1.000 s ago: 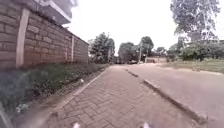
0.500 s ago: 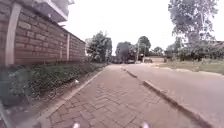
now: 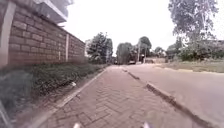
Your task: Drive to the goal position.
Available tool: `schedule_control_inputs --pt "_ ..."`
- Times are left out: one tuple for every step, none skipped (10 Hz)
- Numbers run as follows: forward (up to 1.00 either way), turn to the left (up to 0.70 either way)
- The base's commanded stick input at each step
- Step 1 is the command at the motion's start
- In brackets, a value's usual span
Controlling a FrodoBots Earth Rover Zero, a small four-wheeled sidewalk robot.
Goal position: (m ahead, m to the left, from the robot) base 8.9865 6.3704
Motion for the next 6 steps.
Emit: schedule_control_inputs --pt "0.50 0.00" --pt "0.50 0.00" --pt "0.50 0.00" --pt "0.50 0.00" --pt "0.50 0.00" --pt "0.50 0.00"
